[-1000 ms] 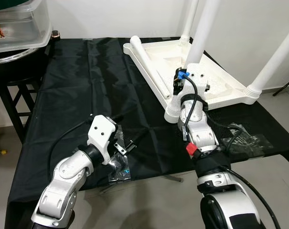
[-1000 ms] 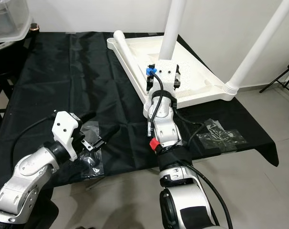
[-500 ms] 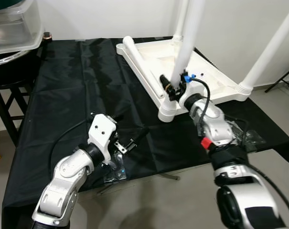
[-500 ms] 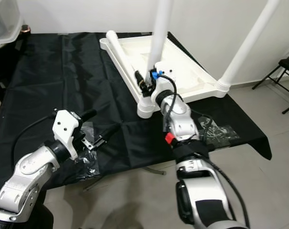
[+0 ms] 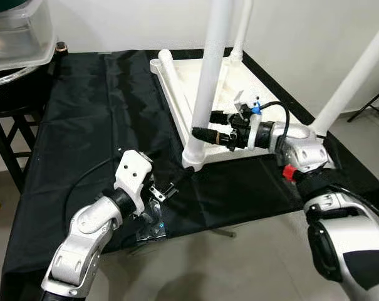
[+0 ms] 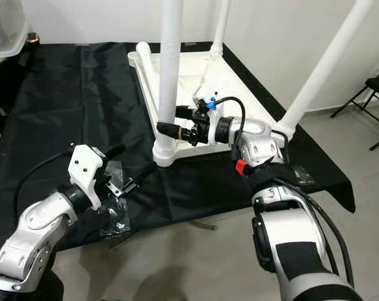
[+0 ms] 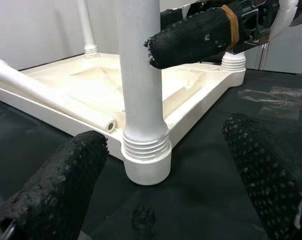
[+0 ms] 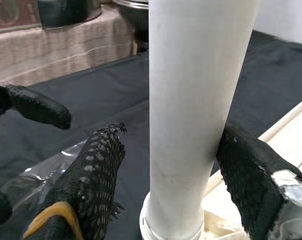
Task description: Building children table
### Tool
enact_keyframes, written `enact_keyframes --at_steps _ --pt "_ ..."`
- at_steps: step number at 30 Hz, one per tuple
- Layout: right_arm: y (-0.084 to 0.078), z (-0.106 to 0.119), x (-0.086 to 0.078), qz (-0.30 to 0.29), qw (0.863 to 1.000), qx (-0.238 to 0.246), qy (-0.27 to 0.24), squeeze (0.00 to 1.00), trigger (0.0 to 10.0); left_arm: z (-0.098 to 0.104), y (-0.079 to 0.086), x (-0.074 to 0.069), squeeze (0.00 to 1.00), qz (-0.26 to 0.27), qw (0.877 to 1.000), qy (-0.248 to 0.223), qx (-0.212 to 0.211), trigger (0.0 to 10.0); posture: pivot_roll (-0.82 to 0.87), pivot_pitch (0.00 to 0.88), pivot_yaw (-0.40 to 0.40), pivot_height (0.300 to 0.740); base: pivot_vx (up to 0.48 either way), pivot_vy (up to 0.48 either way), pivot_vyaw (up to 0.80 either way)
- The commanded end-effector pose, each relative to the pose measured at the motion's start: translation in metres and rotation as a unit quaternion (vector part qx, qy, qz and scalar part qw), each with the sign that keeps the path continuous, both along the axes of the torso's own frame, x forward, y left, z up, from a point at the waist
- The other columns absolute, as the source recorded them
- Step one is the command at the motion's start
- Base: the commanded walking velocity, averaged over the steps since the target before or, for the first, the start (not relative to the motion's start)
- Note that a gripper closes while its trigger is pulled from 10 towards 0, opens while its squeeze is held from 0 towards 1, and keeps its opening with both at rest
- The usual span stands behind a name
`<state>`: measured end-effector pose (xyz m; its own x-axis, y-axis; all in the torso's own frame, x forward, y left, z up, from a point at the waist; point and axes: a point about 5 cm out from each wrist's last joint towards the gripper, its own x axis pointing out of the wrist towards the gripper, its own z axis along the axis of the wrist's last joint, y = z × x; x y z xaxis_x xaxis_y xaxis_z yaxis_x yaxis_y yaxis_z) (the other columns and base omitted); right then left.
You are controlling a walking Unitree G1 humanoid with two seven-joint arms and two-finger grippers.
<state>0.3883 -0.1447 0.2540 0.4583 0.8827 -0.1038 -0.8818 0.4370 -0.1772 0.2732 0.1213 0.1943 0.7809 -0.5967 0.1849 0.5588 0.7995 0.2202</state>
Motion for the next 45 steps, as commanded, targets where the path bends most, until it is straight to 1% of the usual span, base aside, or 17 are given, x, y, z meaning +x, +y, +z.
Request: enact_keyframes --at_steps 1,15,16,17,21,22,27,28,29,33,36,37,40,42,43,44,45 --pt "0.002 0.001 0.005 -0.024 0.999 -0.021 -0.013 0.00 10.0 -0.001 0.001 -0.003 0.00 -0.001 1.000 -0.001 0.005 10.0 0.09 0.106 -0.092 0.740 0.000 0.000 0.00" --pt "0.008 0.019 0.017 -0.095 0.994 0.005 -0.055 0.00 10.0 -0.002 0.002 -0.005 0.00 -0.003 1.000 0.000 0.008 10.0 0.09 0.099 -0.089 0.740 0.000 0.000 0.00" --pt "0.011 0.021 0.019 -0.114 0.991 0.011 -0.065 0.04 10.0 -0.002 0.002 -0.004 0.00 -0.004 1.000 0.001 0.006 10.0 0.09 0.102 -0.090 0.740 0.000 0.000 0.00" --pt "0.013 0.020 0.019 -0.112 0.992 0.019 -0.062 1.00 10.0 -0.002 0.001 -0.004 0.00 -0.004 1.000 0.001 0.006 10.0 0.09 0.102 -0.090 0.740 0.000 0.000 0.00" --pt "0.019 0.014 0.019 -0.105 0.992 -0.001 -0.069 1.00 10.0 -0.002 0.001 -0.004 0.00 -0.005 1.000 0.001 0.011 10.0 0.09 0.109 -0.090 0.740 0.000 0.000 0.00" --pt "0.022 0.011 0.019 -0.104 0.992 -0.005 -0.069 0.00 10.0 -0.002 0.001 -0.004 0.00 -0.004 1.000 0.002 0.011 10.0 0.10 0.113 -0.087 0.740 0.000 0.000 0.00" --pt "0.028 0.002 0.017 -0.084 0.996 0.010 -0.038 0.00 10.0 -0.004 0.002 -0.005 0.00 -0.001 1.000 0.005 0.010 10.0 0.10 0.116 -0.086 0.740 0.000 0.000 0.00" --pt "0.030 0.002 0.017 -0.075 0.996 0.018 -0.037 0.00 4.7 -0.004 0.002 -0.005 0.00 -0.001 1.000 0.005 0.011 10.0 0.10 0.119 -0.086 0.740 0.000 0.000 0.00" --pt "0.030 0.002 0.017 -0.080 0.996 0.024 -0.039 0.00 0.0 -0.003 0.002 -0.005 0.00 -0.001 1.000 0.004 0.011 10.0 0.10 0.122 -0.086 0.740 0.000 0.000 0.00" --pt "0.031 0.003 0.017 -0.082 0.995 0.033 -0.040 0.00 0.0 -0.004 0.003 -0.006 0.00 0.000 1.000 0.004 0.012 10.0 0.10 0.122 -0.086 0.740 0.000 0.000 0.00" --pt "0.029 0.005 0.021 -0.125 0.990 0.051 -0.049 0.00 0.0 -0.004 0.004 -0.006 0.00 0.003 1.000 0.005 0.012 10.0 0.10 0.126 -0.088 0.740 0.000 0.000 0.00" --pt "0.024 0.004 0.025 -0.183 0.980 0.059 -0.055 0.00 0.0 -0.004 0.005 -0.006 0.00 0.006 1.000 0.005 0.012 10.0 0.10 0.127 -0.088 0.740 0.000 0.000 0.00" --pt "0.023 0.003 0.026 -0.195 0.977 0.059 -0.056 0.00 0.0 -0.004 0.005 -0.006 0.00 0.006 1.000 0.006 0.013 10.0 0.10 0.127 -0.088 0.740 0.000 0.000 0.00" --pt "0.013 0.002 0.032 -0.315 0.944 0.083 -0.054 0.00 0.0 -0.004 0.004 -0.005 0.00 0.006 1.000 0.005 0.011 10.0 0.09 0.126 -0.084 0.740 0.000 0.000 0.00" --pt "0.013 0.002 0.032 -0.315 0.944 0.083 -0.054 0.00 0.0 -0.004 0.004 -0.005 0.00 0.006 1.000 0.005 0.011 10.0 0.09 0.126 -0.084 0.740 0.000 0.000 0.00" --pt "0.007 -0.001 0.034 -0.380 0.919 0.090 -0.054 0.00 0.0 -0.004 0.003 -0.005 0.00 0.005 1.000 0.005 0.009 10.0 0.09 0.126 -0.084 0.740 0.000 0.000 0.00" --pt "0.007 -0.001 0.034 -0.380 0.919 0.090 -0.054 0.00 0.0 -0.004 0.003 -0.005 0.00 0.005 1.000 0.005 0.009 10.0 0.09 0.126 -0.084 0.740 0.000 0.000 0.00"
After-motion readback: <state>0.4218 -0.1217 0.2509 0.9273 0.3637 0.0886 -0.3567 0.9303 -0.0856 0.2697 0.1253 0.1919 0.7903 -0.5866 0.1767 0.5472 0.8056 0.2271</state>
